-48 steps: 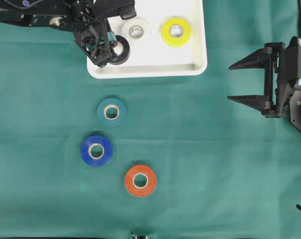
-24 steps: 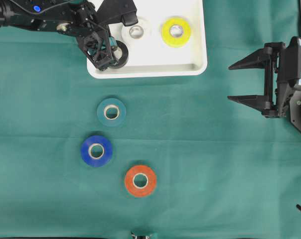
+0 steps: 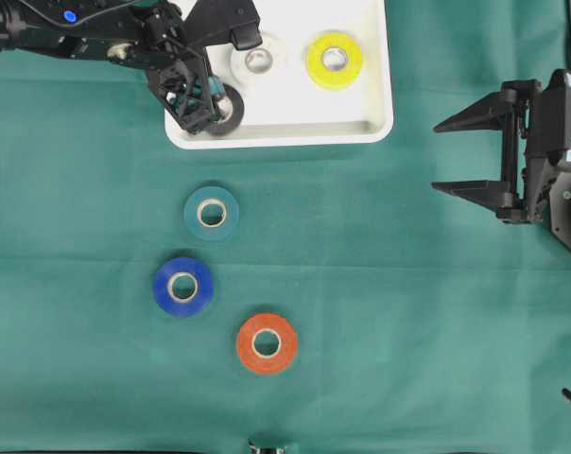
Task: Pick up the tape from a random location and place it into the white case.
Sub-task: 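Lower the black roll into the tray's lower-left corner and release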
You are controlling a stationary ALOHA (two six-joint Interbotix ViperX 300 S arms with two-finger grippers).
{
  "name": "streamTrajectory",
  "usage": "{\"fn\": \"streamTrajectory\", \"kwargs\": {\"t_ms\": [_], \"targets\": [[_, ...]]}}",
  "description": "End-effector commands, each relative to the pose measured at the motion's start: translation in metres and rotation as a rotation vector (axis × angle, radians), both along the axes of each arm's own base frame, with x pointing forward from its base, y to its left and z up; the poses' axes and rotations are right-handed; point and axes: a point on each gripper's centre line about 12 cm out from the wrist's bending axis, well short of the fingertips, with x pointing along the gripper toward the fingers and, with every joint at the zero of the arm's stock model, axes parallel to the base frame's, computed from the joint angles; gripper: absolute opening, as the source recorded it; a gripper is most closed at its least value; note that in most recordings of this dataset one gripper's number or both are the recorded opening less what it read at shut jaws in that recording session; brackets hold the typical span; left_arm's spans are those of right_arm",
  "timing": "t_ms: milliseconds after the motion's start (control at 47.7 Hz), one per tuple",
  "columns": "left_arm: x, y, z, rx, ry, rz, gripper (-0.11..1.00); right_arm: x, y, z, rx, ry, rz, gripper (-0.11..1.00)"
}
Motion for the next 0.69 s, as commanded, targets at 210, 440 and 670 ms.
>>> {"fn": "streamTrajectory", "kwargs": {"t_ms": [210,440,670], "targets": [[0.004,0.000,0.012,0.016,-0.043,-0.006,1.00,0.006,-0.001,0.009,-0.005,-0.027,0.001,0.88],[0.001,-0.002,0.017,0.016,-0.045,-0.005,1.00,0.006,-0.001,0.009,-0.004,-0.027,0.002,0.88],[-0.004,-0.010,0.056,0.030,-0.085,-0.020,1.00,0.006,-0.001,0.010,-0.003,-0.030,0.000,0.88]]}}
